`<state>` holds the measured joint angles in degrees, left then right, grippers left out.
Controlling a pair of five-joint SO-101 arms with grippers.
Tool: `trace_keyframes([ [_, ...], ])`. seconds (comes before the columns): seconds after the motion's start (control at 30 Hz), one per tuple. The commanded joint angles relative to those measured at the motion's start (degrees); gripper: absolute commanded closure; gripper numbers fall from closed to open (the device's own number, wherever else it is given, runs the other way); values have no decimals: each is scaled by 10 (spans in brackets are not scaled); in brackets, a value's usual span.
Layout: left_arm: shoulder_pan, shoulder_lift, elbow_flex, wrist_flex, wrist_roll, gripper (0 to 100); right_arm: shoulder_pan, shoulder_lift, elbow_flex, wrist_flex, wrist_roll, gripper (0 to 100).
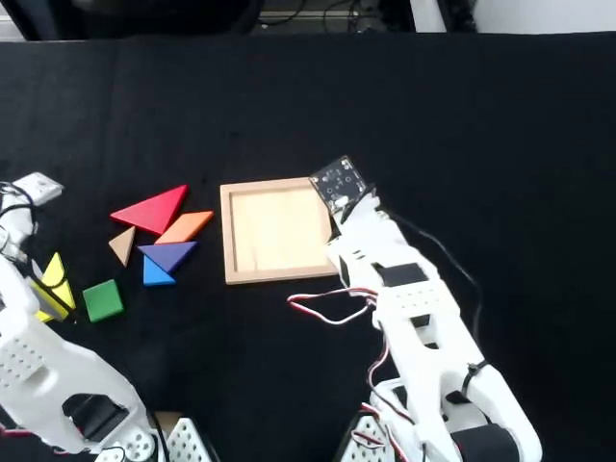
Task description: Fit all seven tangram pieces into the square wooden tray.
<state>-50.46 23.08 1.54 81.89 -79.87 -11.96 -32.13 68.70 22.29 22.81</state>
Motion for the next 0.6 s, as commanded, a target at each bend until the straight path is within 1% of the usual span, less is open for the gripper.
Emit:
trace_keyframes([
  [0.0,2,1,-6,-21,-28,721,-8,0,-4,-11,5,987],
  [0.07,0,3,-15,-33,-26,721,-8,0,-4,-11,5,987],
  [0.23,-4,-2,-16,-31,-25,721,-8,0,-4,-11,5,987],
  [0.43,-3,2,-42,-31,44,721,-8,0,-4,-11,5,987],
  [0.57,0,3,-29,-31,54,721,-8,0,-4,-11,5,987],
])
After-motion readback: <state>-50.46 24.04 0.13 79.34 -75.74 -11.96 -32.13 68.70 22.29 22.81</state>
